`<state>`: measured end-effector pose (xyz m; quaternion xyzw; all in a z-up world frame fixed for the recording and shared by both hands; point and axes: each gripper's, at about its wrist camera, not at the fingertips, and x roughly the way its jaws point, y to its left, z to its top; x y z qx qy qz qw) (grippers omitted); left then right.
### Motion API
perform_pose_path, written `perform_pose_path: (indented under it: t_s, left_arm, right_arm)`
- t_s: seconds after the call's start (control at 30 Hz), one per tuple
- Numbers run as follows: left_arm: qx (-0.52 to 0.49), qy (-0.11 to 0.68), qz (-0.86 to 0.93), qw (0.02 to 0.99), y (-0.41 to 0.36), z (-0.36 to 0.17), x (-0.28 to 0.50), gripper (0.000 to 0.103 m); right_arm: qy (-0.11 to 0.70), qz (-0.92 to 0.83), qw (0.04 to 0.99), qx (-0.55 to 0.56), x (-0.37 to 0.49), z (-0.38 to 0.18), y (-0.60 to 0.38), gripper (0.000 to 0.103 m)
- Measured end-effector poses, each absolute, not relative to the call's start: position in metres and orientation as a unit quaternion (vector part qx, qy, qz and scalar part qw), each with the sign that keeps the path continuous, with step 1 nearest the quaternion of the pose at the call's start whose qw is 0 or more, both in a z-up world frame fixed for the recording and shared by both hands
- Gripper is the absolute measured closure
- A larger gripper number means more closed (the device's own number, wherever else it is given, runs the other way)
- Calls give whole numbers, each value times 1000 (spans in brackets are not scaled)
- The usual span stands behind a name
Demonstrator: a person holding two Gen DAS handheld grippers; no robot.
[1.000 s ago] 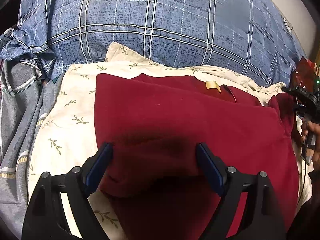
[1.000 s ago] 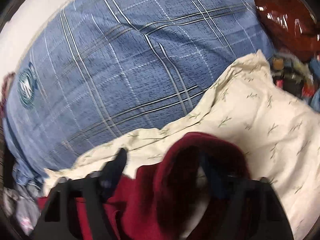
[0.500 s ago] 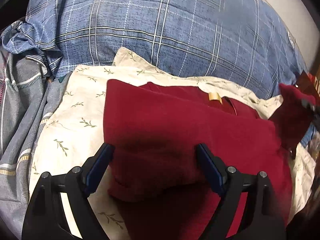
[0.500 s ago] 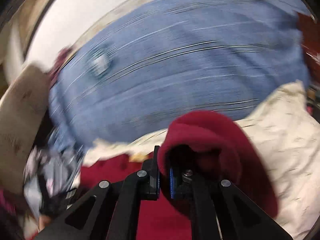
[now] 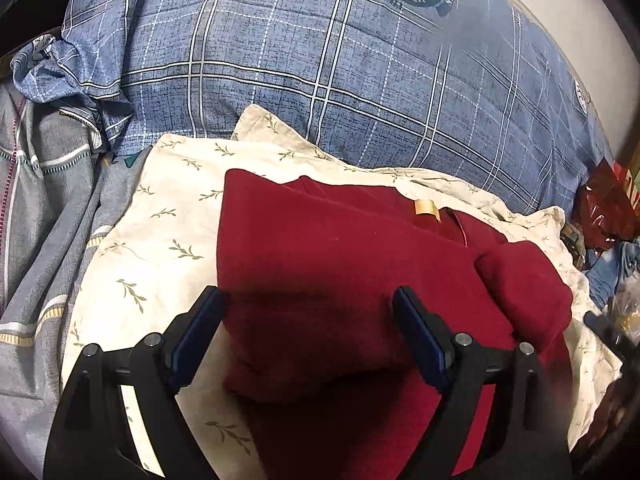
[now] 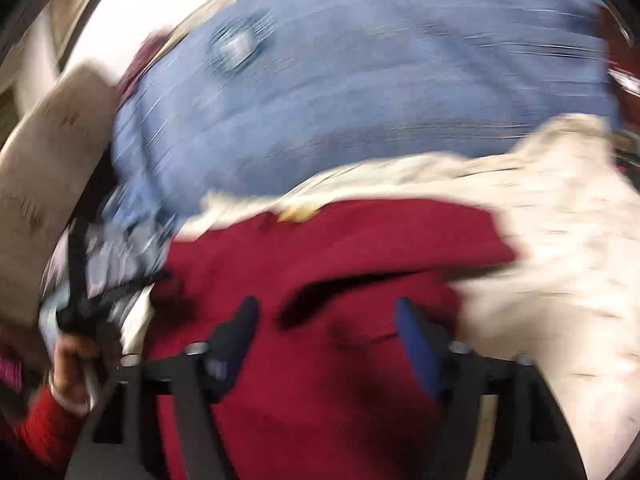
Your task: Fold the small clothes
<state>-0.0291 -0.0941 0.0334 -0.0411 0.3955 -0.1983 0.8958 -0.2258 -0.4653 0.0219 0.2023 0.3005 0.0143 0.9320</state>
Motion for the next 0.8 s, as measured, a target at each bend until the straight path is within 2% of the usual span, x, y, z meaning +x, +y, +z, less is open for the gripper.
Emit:
perform_pose_path:
  t_s: [0.2,0.27,0.3,0.33,0.37,0.43,0.6,0.7,0.8]
  left_arm:
    - [-31,389,-205,898,-99,35,-35,16]
    - [-30,388,-207,898,-99,36,-35,16]
    - [-32,388,-209,897,-98,36,-34,16]
    - [-36,388,-210,897,-97,37,-33,16]
    - [-41,387,-211,897,-95,38,-32,16]
    - [-56,387,-216,895,-89,40,-31,16]
    - [-99,396,-245,880,-85,43,-27,16]
    - [-108,394,-247,879,-81,44,-27,16]
    - [-147,389,-253,874,-64,48,-24,16]
  right_arm:
    - [312,-1,871,380,-182,-13,-540,25]
    - [317,-13,864,391,-164,-23,-546,31]
    - [323,-20,862,390,-158,-25,-548,52]
    - [325,-24,864,383,-153,-23,-546,81]
    - [318,-25,870,376,-151,-15,-542,90]
    - [278,-13,892,356,-161,13,-531,95]
    - [236,87,933,256,-171,83,-451,95]
    - [251,162,927,226,-161,90,-389,94]
    - [295,206,913,194,-145,73,-332,90]
